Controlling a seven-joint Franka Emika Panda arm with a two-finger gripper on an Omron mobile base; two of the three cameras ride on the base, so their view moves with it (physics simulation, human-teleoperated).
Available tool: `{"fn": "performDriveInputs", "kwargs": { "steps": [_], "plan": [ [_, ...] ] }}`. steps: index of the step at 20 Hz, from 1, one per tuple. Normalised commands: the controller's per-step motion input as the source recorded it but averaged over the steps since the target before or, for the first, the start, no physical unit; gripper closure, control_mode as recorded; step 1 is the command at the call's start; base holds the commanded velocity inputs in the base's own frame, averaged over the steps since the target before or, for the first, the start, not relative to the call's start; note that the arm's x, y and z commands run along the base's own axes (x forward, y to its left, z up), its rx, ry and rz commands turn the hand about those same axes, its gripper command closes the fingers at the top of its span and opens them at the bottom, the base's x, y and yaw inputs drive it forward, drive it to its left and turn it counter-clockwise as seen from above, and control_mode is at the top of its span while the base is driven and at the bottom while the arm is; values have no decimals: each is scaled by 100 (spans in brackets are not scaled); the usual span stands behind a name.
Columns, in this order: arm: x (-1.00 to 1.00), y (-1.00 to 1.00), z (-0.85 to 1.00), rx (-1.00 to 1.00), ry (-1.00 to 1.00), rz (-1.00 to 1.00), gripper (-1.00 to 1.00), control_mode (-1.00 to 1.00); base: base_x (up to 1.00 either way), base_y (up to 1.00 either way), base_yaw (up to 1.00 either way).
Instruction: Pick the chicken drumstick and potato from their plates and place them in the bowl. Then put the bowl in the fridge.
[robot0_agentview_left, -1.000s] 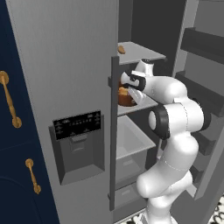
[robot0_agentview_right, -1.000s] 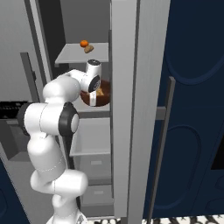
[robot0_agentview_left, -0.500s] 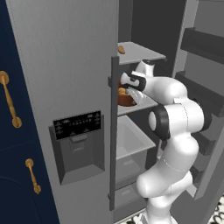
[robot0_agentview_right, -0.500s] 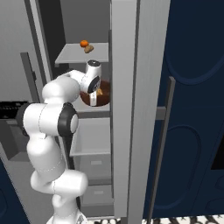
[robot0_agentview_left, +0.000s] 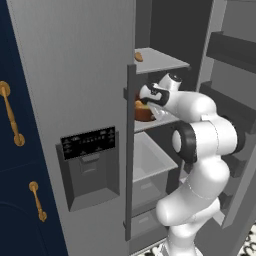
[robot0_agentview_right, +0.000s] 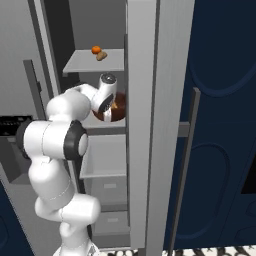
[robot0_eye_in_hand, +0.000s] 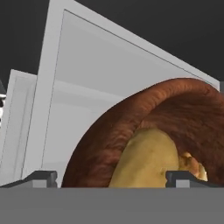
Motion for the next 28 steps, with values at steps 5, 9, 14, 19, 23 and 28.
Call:
{"fn": "performDriveInputs", "kwargs": {
  "steps": [5,9,14,19,23,28],
  "plan": [
    [-6,0,4,0,-12,0,-100,-100,0,0,0],
    [-64,0,30,0,-9,0,-100,-100,0,0,0],
    [-81,0,43,0,-7,0,-100,-100,0,0,0],
    [-100,0,20,0,0,0,-100,-100,0,0,0],
    [-100,0,16,0,0,-11,-100,-100,0,0,0],
    [-100,0,17,8,0,-26,-100,-100,0,0,0]
  ]
}}
